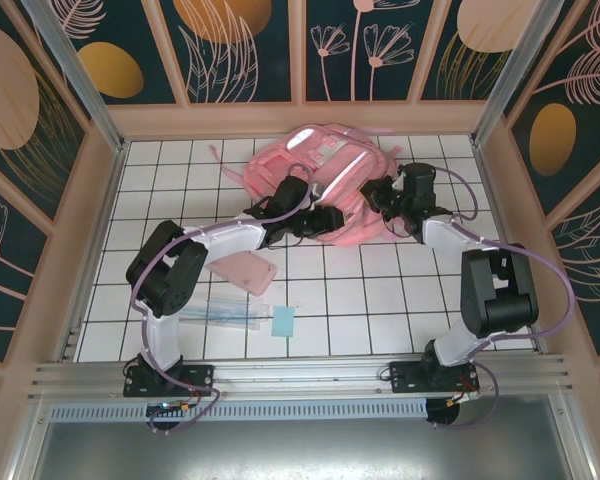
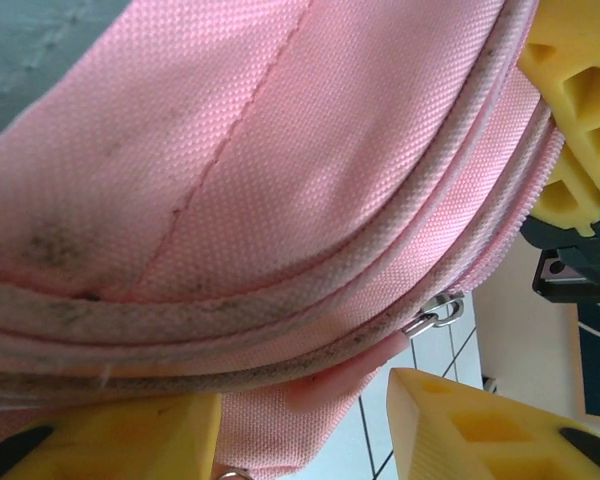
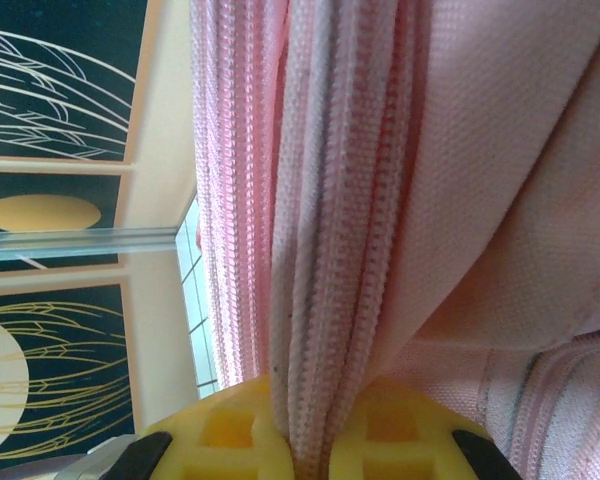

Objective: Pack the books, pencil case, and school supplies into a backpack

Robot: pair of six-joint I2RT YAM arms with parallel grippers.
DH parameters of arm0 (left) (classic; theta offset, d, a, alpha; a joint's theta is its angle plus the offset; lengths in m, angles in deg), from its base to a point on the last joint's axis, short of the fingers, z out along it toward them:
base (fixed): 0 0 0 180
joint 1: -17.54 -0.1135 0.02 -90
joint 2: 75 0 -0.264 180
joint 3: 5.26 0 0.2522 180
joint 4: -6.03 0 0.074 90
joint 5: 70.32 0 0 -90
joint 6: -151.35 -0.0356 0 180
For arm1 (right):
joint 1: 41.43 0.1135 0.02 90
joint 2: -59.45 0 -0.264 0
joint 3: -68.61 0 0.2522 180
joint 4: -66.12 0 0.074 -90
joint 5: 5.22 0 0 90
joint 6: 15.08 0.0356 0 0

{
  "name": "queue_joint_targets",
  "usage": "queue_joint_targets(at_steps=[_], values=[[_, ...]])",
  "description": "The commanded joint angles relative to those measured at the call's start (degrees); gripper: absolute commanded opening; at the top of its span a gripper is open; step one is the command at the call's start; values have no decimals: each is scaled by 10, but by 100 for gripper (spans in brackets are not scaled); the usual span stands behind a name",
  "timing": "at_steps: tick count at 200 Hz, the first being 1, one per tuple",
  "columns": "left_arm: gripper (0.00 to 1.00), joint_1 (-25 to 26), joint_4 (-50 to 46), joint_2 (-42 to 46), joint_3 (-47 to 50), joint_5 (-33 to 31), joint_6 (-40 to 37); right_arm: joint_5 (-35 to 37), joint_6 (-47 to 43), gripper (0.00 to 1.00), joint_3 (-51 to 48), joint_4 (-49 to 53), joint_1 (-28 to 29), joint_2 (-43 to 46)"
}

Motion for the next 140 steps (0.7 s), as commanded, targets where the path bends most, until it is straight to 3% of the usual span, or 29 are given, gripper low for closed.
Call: queue_joint_targets(at_steps=[1, 42, 140], values=[[47, 8, 136, 30, -15, 19, 18, -39, 11, 0, -13, -37, 19, 41], [52, 8, 193, 33, -2, 41, 68, -7, 4, 0, -27, -29, 30, 47], [53, 15, 192, 35, -9, 50, 81, 17, 13, 0, -45, -58, 51, 35]])
